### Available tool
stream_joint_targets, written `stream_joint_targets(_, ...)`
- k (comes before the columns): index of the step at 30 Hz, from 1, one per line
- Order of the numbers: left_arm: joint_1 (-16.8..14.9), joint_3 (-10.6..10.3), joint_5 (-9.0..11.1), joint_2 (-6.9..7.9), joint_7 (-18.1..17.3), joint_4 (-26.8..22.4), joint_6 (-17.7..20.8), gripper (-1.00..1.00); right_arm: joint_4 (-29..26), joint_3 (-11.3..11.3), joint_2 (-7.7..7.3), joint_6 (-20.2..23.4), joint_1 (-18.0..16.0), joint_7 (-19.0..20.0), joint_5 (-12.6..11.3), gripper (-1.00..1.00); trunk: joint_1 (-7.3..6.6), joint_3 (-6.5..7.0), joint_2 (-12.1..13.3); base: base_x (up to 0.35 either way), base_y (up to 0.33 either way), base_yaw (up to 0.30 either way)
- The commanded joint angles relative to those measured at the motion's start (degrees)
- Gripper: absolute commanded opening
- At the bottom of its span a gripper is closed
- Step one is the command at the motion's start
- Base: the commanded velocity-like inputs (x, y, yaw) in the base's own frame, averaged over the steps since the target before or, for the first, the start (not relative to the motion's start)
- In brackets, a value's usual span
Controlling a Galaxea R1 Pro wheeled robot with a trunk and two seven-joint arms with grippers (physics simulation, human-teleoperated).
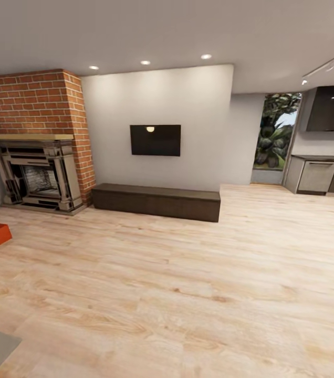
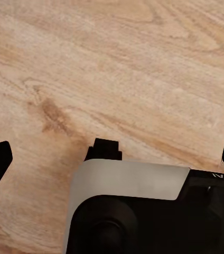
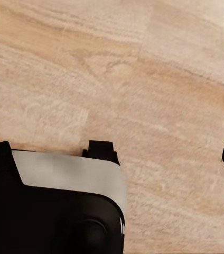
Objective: Move the two storage containers from the living room to the garage. In the garage, place one container on the floor and stack the other container on top of it (either order is fine).
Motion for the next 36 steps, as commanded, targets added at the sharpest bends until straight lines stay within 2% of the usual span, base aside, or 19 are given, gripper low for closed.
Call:
stream_joint_targets(1,-0.03,-0.43,0.49,0.0,0.12,-0.01,-0.02,1.0,0.16,0.48,0.03,-0.3,-0.07,0.01,-0.52,1.0,0.03,-0.06,-0.03,0.322,0.0,0.0)
stream_joint_targets(36,-0.03,-0.43,0.44,0.0,0.04,-0.01,-0.02,1.0,0.16,0.48,0.0,-0.38,-0.11,0.0,-0.44,1.0,0.03,-0.06,-0.03,0.322,0.0,0.014)
